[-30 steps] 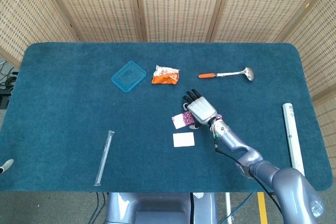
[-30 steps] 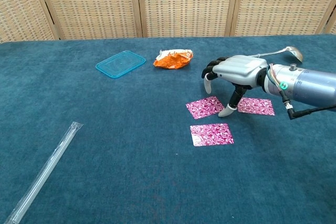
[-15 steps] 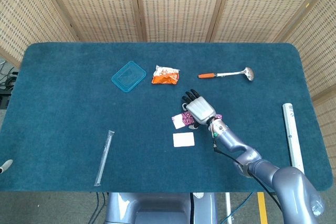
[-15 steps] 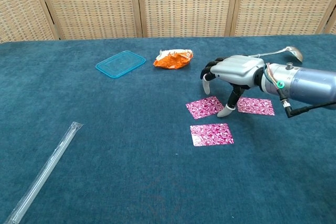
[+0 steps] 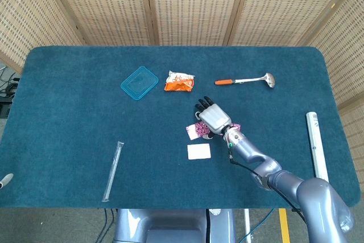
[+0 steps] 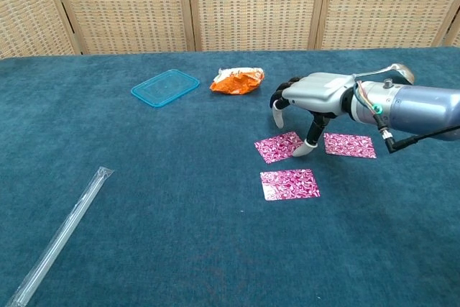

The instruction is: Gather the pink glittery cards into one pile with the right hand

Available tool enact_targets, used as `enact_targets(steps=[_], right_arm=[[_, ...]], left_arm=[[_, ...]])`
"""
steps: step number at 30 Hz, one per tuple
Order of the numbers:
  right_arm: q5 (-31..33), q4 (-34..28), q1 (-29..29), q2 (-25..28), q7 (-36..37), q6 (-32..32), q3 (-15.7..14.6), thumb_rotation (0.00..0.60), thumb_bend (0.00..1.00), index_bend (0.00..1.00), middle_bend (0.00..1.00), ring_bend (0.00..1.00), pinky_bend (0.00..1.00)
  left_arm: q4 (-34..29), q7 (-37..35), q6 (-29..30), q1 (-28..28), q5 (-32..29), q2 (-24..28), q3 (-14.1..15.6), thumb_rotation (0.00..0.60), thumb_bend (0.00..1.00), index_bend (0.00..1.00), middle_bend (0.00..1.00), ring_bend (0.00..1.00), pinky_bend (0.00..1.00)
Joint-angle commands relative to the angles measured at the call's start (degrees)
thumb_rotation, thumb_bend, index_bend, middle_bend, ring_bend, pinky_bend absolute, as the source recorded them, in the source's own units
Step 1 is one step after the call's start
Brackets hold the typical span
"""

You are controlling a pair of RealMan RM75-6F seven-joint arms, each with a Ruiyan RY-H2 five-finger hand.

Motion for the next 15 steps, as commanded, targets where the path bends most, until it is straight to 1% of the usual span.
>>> enact_targets(steps=[1,15], right_arm=[[0.2,-0.2,0.3,0.2,-0.4,-0.4,0.1,0.600,0.21,0.36,0.16,0.00,0.00],[0.4,-0.2,0.3,0.3,-1.7,-1.4,-0.7,0.600,0.21,0.36,0.16,0.00,0.00]], left_arm=[[0.1,0.0,0.0,0.0,-0.1,-0.1,0.0,0.600,0.05,0.00,0.00,0.00,0.00],[0.2,0.1,-0.3,-0.1,-0.1,-0.2,0.0,0.600,0.05,0.00,0.00,0.00,0.00]])
